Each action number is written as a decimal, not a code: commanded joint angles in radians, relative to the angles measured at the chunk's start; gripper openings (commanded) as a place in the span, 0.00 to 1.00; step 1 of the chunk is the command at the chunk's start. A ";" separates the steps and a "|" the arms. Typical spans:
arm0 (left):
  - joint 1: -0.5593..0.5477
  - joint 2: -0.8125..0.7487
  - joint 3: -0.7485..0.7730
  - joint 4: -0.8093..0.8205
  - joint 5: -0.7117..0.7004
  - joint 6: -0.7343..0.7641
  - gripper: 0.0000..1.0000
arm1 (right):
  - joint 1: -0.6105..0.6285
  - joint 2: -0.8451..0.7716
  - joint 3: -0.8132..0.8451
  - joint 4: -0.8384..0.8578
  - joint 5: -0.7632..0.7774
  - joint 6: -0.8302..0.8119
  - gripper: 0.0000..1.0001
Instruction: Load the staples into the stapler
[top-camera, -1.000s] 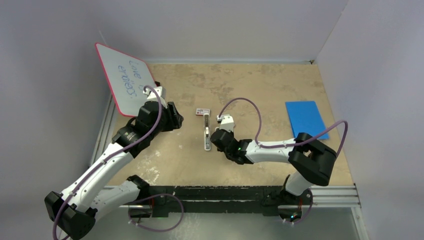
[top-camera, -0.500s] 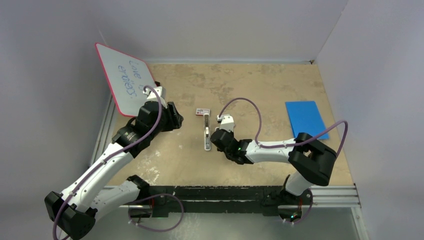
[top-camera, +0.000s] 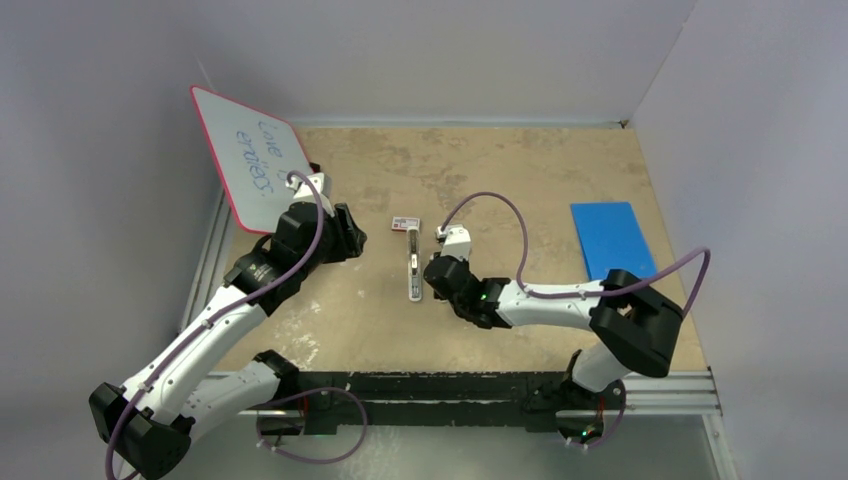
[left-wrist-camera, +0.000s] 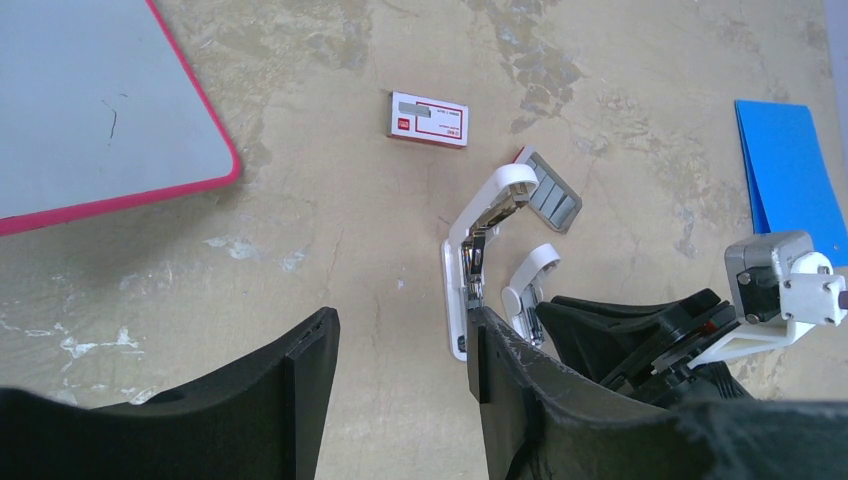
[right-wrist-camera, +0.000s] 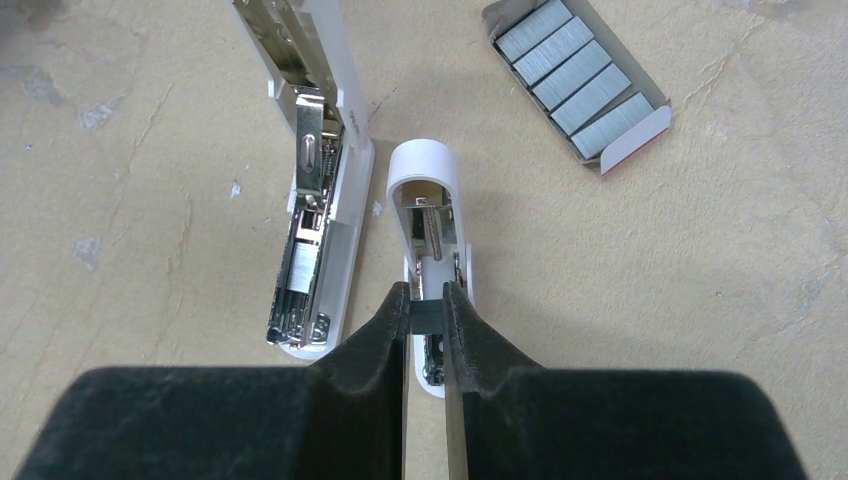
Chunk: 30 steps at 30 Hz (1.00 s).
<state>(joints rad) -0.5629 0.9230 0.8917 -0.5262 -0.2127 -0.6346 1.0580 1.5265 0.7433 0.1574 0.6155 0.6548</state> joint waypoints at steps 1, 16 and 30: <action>0.006 -0.004 0.009 0.017 -0.004 0.007 0.50 | -0.001 0.009 -0.005 0.022 0.021 0.004 0.15; 0.007 -0.003 0.009 0.017 -0.004 0.007 0.50 | 0.002 0.063 0.008 0.014 0.035 0.004 0.14; 0.006 -0.005 0.009 0.017 -0.004 0.006 0.50 | 0.012 0.035 -0.035 0.015 0.001 0.025 0.16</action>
<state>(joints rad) -0.5629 0.9230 0.8917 -0.5262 -0.2127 -0.6346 1.0603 1.5894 0.7284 0.1837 0.6109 0.6579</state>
